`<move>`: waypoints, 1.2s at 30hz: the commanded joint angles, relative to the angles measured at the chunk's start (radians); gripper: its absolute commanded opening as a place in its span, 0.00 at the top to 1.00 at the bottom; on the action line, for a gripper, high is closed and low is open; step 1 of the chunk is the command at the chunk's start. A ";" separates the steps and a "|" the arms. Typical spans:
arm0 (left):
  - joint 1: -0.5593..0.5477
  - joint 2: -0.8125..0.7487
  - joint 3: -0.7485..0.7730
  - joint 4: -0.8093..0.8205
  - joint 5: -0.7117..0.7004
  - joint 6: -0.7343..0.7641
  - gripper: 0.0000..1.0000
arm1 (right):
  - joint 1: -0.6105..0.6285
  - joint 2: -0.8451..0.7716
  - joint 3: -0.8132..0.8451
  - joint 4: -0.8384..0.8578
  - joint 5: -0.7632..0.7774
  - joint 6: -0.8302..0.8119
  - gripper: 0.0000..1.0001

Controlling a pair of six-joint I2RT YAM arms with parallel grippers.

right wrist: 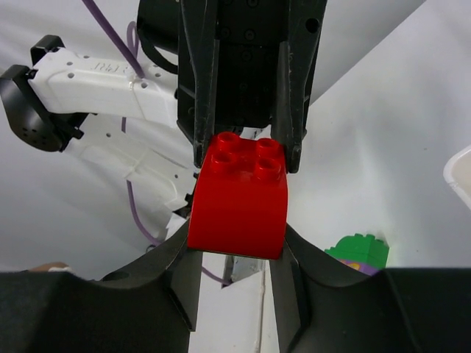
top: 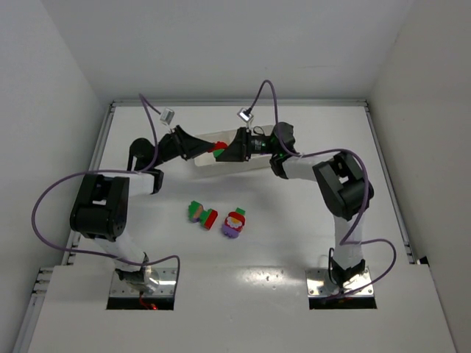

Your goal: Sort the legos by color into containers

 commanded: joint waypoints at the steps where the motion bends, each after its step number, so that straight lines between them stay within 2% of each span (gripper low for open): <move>1: 0.031 0.014 0.050 0.186 -0.031 -0.038 1.00 | 0.039 -0.084 -0.028 0.051 -0.018 -0.102 0.98; 7: 0.066 0.051 0.106 0.209 -0.049 -0.071 1.00 | 0.065 -0.149 -0.104 -0.112 -0.036 -0.286 0.98; 11: 0.075 0.062 0.117 0.210 -0.049 -0.071 1.00 | 0.077 -0.189 -0.144 -0.168 -0.045 -0.341 0.98; 13: 0.075 0.071 0.126 0.183 -0.049 -0.009 1.00 | 0.077 -0.225 -0.156 -0.236 -0.045 -0.404 0.98; 16: 0.084 0.057 0.149 0.016 -0.049 0.140 1.00 | 0.041 -0.258 -0.141 -0.468 -0.015 -0.600 0.98; 17: 0.084 0.021 0.165 -0.179 -0.076 0.289 1.00 | 0.025 -0.273 -0.108 -0.659 0.020 -0.765 0.98; 18: 0.084 0.020 0.181 -0.305 -0.104 0.391 1.00 | 0.025 -0.273 -0.083 -0.770 0.020 -0.862 0.98; 19: 0.071 -0.018 0.235 -0.442 -0.142 0.503 1.00 | 0.015 -0.282 -0.057 -0.985 0.090 -0.960 0.98; 20: 0.055 -0.032 0.273 -0.587 -0.184 0.624 1.00 | 0.015 -0.282 -0.023 -1.051 0.131 -1.034 0.98; 21: 0.039 -0.032 0.310 -0.824 -0.266 0.839 1.00 | 0.004 -0.282 -0.023 -1.087 0.195 -1.114 0.98; 22: 0.025 -0.043 0.356 -0.893 -0.302 0.910 1.00 | 0.004 -0.293 -0.023 -1.125 0.224 -1.133 0.98; 23: 0.014 -0.043 0.356 -0.918 -0.325 0.957 1.00 | -0.008 -0.293 -0.012 -1.144 0.255 -1.147 0.98; 26: 0.002 -0.053 0.372 -0.986 -0.425 0.979 1.00 | -0.031 -0.304 0.011 -1.188 0.358 -1.200 0.98; 28: -0.020 -0.027 0.411 -1.108 -0.490 1.054 1.00 | -0.042 -0.313 0.031 -1.199 0.427 -1.211 0.98; 30: -0.058 -0.018 0.453 -1.158 -0.517 1.105 1.00 | -0.064 -0.313 0.046 -1.224 0.488 -1.220 0.98; 33: -0.112 -0.009 0.462 -1.181 -0.595 1.128 1.00 | -0.087 -0.322 0.083 -1.233 0.531 -1.221 0.98; 36: -0.164 0.002 0.493 -1.192 -0.584 1.157 1.00 | -0.110 -0.331 0.109 -1.242 0.531 -1.221 0.98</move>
